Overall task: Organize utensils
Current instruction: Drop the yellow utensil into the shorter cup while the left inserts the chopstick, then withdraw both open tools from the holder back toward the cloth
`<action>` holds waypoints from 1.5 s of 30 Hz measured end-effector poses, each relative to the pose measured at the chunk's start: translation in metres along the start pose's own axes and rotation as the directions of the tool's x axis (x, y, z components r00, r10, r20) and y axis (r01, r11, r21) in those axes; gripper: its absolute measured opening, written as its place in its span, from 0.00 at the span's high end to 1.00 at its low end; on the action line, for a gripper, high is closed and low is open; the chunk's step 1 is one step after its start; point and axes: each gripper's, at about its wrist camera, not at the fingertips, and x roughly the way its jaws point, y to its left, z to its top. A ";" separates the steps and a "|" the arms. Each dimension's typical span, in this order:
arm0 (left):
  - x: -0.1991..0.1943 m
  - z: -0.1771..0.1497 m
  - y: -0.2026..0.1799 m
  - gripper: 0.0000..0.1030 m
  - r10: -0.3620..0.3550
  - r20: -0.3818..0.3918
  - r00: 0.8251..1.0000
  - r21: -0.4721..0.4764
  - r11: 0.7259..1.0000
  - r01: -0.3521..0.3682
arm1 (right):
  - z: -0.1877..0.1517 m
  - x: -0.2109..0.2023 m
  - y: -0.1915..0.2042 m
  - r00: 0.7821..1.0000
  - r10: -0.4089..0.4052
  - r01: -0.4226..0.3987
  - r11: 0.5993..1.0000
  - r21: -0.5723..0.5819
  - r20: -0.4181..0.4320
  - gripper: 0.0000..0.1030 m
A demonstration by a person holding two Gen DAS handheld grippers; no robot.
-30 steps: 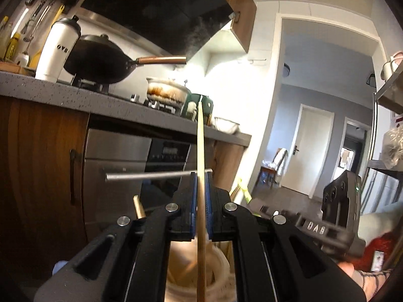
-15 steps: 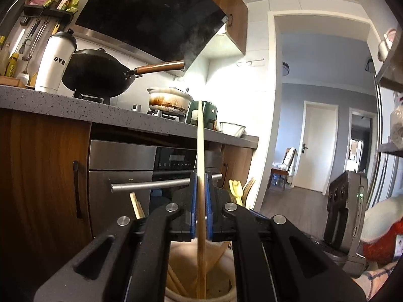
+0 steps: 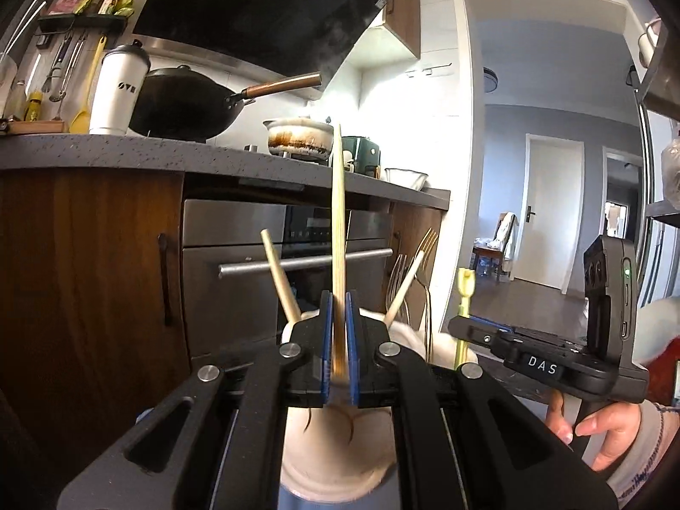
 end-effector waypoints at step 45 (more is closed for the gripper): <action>-0.072 -0.061 -0.033 0.05 0.149 -0.148 0.978 0.049 0.988 -0.143 | -0.053 -0.095 -0.026 0.994 -0.083 0.090 0.990 0.106 -0.069 0.05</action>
